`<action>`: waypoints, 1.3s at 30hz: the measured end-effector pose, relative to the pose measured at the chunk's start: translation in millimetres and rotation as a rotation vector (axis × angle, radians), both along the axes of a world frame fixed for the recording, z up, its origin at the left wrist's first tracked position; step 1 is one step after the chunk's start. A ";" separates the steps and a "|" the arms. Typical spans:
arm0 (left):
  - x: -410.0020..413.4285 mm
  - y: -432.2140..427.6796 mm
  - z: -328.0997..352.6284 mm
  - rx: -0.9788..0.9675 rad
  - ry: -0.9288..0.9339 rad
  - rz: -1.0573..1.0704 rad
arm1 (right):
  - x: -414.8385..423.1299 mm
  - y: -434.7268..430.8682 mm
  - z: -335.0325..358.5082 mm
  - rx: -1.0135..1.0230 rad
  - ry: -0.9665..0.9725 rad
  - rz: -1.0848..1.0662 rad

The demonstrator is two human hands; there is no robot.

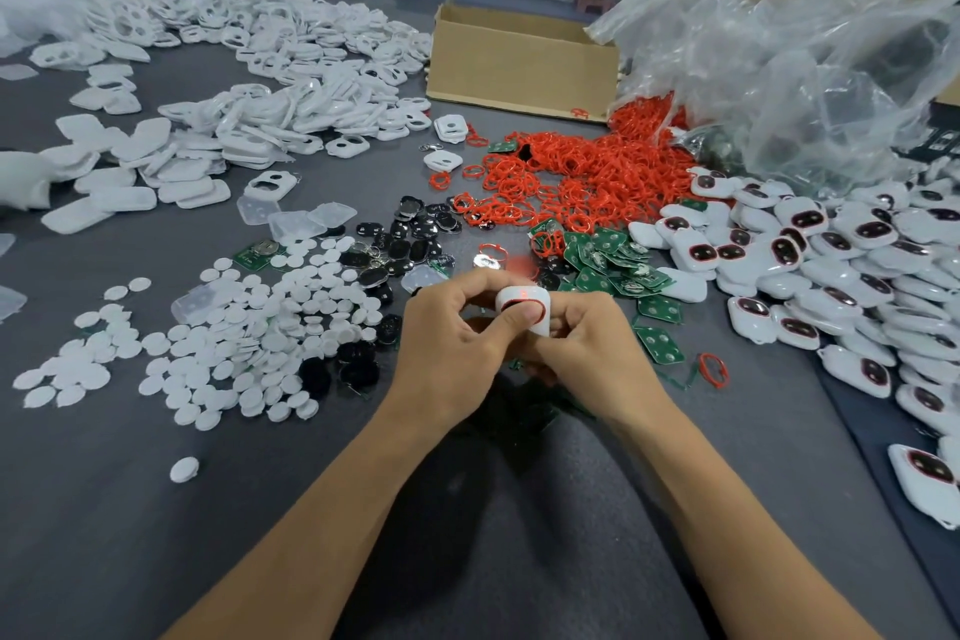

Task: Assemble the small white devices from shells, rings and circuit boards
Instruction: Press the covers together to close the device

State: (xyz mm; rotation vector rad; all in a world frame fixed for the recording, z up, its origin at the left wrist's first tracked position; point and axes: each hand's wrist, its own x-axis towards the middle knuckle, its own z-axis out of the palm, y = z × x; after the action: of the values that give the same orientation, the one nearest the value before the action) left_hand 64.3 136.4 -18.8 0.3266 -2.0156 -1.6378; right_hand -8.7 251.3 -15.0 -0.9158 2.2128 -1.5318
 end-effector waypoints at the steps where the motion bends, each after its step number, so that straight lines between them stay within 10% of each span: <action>1: 1.0 0.0 -0.1 0.002 0.021 -0.003 | 0.9 0.4 1.1 -0.015 -0.003 -0.002; 39: -2.4 2.1 -7.1 -0.005 0.070 0.214 | 10.5 -10.6 -4.3 -0.042 0.251 -0.207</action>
State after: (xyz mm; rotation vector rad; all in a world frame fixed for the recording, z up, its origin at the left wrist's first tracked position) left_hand 61.9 138.5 -25.9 0.4602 -1.8625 -1.4915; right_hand 1.8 240.7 -19.3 -0.9644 2.5295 -1.6368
